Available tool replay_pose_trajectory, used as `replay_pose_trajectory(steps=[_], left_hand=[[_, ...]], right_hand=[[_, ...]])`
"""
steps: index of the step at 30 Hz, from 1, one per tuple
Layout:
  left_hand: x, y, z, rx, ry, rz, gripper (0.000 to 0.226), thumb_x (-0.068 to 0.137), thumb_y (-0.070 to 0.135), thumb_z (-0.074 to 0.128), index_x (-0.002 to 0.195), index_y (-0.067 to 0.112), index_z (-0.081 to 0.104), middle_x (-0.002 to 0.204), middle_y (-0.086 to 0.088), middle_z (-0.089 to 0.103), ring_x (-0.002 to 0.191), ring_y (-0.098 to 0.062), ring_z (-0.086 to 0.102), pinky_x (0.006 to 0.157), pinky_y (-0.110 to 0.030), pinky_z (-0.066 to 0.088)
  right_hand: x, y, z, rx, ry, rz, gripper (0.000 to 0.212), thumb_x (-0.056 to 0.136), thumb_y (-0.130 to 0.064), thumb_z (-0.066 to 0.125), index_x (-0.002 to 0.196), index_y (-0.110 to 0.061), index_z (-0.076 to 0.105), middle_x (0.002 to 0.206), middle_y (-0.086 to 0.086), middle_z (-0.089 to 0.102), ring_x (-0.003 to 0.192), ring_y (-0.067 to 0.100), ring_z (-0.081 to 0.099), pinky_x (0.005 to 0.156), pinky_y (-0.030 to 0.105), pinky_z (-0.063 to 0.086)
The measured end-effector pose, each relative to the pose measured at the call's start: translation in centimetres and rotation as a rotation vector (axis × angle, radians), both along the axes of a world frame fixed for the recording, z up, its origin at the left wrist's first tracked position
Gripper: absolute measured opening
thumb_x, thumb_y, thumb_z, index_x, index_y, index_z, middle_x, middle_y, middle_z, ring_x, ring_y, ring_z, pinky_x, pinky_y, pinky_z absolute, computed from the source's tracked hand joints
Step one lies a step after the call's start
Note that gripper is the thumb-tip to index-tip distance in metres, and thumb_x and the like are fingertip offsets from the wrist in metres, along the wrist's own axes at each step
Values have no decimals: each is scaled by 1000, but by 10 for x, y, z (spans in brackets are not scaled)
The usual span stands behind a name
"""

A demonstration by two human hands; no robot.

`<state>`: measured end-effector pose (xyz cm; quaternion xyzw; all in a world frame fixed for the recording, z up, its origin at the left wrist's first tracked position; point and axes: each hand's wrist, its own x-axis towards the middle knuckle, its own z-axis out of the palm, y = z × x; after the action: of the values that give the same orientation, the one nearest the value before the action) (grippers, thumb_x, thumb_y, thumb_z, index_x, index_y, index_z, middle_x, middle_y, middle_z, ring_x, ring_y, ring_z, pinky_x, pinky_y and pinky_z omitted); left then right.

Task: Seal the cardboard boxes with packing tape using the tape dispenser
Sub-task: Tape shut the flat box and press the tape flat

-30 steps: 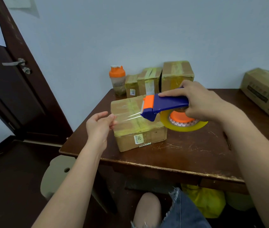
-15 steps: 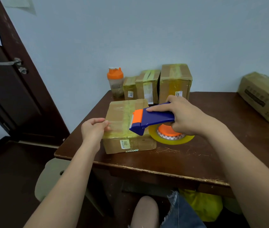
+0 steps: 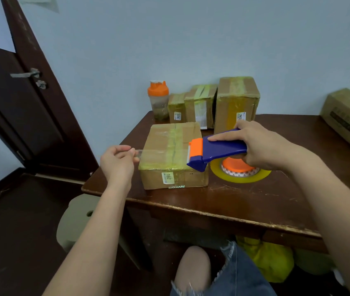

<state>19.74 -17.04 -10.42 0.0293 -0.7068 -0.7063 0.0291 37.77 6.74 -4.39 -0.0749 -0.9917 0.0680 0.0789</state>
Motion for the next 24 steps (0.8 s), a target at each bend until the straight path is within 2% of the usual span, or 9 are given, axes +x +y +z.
replay_pose_trajectory(steps=[2,8,10,12,19,21,24], left_hand=[[6,2,-1,2,-6,7,12,91,12,67,102,15,65,81,-4,72,63,4,62,53,-4,33],[14,-1,-10,-4,-45,83,13,89,8,69,99,15,66,91,-3,72,78,-9,70,55,-8,36],[13,-5,-8,-3,-57,116,13,88,5,69,98,13,66,91,-4,72,73,-11,70,57,-10,41],[11,-9,-6,-1,-63,125,14,88,4,68,98,13,65,89,-4,72,69,-9,69,58,-12,43],[4,-12,-6,-48,-28,141,9,89,4,67,92,12,64,85,-3,71,71,-12,71,63,-17,50],[3,-11,-8,-37,-33,144,10,89,3,67,92,12,64,84,-3,71,69,-11,70,62,-17,50],[2,-10,-13,-46,-51,159,10,88,4,68,92,12,63,83,-2,70,67,-10,69,58,-14,46]], right_hand=[[3,2,0,6,-1,-11,83,87,-4,60,137,-62,27,111,-4,39,101,17,39,62,26,40],[3,-2,-5,3,15,4,85,87,-4,58,135,-66,25,111,-3,40,100,18,38,68,33,48],[-1,-5,-7,-1,23,26,86,87,-5,58,134,-68,24,110,-2,40,101,20,39,72,38,51],[-5,-7,-7,-1,26,38,86,87,-5,58,135,-67,24,109,-2,39,101,20,39,72,38,51],[-2,-6,-4,-79,-16,56,86,88,-6,62,126,-71,20,109,-4,38,99,19,42,77,40,51],[2,-4,-5,-137,-23,65,80,89,-12,63,123,-71,22,106,-5,39,95,18,45,81,42,50],[7,-2,-7,-148,-58,54,85,87,-8,65,123,-71,22,107,-5,39,95,17,46,84,43,51]])
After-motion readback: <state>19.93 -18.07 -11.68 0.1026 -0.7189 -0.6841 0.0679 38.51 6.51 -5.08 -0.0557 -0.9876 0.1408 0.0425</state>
